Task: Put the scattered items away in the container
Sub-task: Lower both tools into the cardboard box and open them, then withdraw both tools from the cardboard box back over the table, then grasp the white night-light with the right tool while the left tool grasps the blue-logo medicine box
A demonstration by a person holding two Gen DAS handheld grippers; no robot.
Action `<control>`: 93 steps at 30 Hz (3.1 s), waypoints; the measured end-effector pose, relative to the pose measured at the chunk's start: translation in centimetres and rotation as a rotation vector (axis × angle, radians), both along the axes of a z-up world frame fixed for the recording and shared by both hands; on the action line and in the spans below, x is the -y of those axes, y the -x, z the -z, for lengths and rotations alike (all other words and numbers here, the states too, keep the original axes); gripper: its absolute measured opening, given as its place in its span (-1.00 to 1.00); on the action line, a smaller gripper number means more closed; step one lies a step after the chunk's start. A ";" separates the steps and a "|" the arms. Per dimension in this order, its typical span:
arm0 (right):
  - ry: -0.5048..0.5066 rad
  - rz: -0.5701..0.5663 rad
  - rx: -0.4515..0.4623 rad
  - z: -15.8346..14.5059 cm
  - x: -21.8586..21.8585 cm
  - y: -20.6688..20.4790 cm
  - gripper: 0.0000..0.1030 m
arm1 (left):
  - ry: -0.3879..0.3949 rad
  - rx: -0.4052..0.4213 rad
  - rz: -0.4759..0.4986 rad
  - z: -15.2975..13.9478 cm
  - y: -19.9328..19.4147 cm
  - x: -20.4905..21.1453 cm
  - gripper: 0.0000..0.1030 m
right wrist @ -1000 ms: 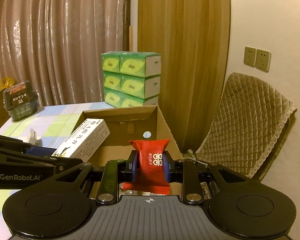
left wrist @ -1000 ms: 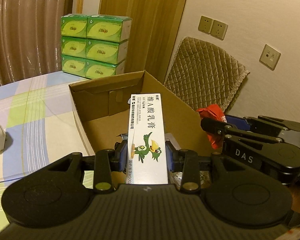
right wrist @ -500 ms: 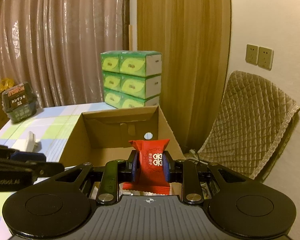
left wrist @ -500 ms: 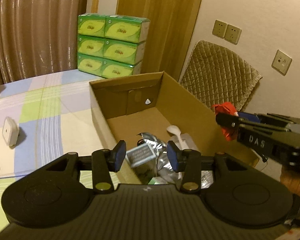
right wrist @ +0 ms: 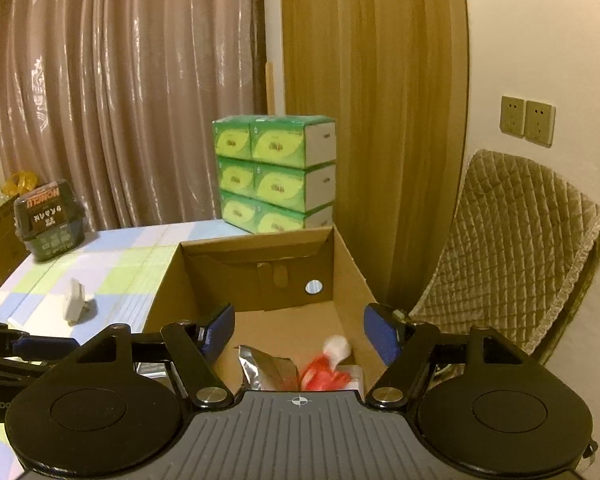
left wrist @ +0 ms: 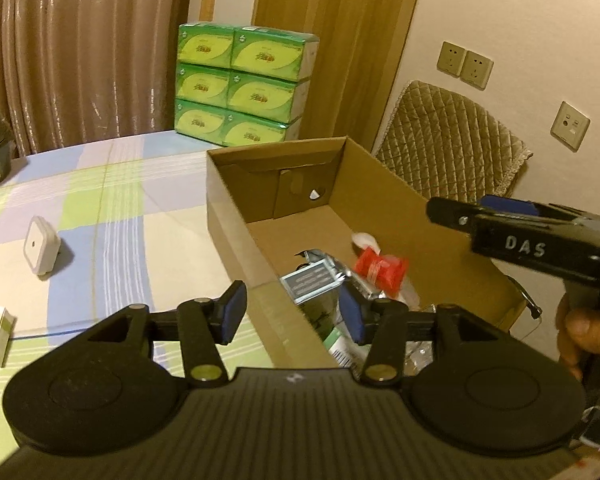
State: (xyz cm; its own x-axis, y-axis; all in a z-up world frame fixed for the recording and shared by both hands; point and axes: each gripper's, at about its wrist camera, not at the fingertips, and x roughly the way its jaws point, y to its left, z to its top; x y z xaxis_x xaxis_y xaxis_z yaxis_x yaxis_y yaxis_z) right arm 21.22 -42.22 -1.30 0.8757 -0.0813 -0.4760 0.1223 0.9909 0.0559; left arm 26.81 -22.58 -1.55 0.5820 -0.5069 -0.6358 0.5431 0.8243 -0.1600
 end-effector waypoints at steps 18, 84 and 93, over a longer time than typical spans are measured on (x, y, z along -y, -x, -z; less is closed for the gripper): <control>-0.065 -0.020 -0.016 -1.0 -3.8 5.8 0.52 | -0.032 -0.005 -0.060 -0.6 4.3 -6.0 0.56; 0.082 -0.403 -0.126 3.4 -24.9 -0.5 0.96 | -0.158 -0.079 -0.365 3.9 3.2 -29.4 0.97; 0.124 -0.431 -0.135 4.6 -25.8 -5.2 0.96 | -0.157 -0.084 -0.378 5.8 -0.9 -29.2 0.97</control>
State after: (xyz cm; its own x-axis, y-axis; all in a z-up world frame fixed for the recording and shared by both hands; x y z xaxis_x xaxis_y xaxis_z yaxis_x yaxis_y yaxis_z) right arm 26.39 -16.44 -5.86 0.7727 0.2133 -0.5978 -0.3042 0.9511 -0.0538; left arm 27.72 6.61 -7.36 0.6511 -0.1610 -0.7417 0.1884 0.9809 -0.0475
